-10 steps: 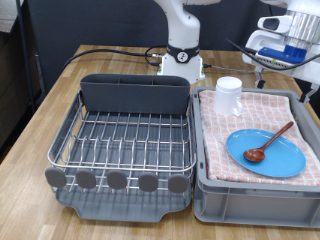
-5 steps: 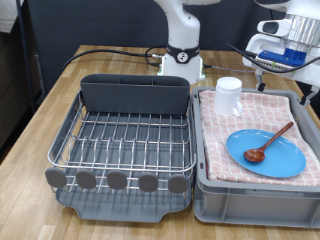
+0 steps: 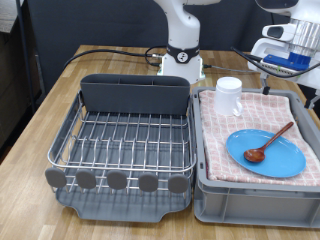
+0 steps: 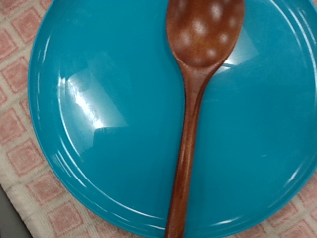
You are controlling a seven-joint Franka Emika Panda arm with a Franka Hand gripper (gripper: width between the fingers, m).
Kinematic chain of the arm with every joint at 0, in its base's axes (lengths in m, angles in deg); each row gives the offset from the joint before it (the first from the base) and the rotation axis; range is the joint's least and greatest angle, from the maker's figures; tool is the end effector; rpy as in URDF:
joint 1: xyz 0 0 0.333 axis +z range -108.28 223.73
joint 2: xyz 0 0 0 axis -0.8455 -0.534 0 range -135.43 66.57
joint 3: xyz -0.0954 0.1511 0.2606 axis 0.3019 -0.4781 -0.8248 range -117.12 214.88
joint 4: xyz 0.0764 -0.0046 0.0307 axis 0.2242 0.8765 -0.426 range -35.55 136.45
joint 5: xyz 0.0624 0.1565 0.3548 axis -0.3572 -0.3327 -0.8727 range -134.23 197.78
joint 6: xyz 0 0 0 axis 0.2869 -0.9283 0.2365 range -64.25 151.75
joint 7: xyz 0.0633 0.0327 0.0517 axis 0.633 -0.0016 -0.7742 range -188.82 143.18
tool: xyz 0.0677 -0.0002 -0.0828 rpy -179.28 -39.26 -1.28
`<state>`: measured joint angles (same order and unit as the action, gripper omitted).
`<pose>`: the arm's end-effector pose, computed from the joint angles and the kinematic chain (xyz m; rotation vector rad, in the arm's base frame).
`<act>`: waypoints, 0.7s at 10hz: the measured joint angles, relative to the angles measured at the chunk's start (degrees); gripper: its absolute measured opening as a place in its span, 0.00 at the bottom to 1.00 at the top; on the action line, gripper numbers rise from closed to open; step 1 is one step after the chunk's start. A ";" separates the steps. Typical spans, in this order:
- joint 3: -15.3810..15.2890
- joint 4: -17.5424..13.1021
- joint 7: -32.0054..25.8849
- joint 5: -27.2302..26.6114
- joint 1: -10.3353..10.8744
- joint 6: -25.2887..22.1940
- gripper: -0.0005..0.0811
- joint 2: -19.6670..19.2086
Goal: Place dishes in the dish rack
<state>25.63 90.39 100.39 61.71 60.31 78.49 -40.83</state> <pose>0.4852 0.2357 0.3235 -2.4428 1.8725 -0.4924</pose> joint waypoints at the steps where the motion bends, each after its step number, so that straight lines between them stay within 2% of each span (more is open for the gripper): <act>1: 0.03 -0.21 1.29 1.72 0.01 0.66 0.99 -1.02; 7: 0.42 -1.22 11.52 10.79 0.15 3.75 0.99 -7.78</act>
<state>26.05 89.16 111.91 72.50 60.47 82.23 -48.60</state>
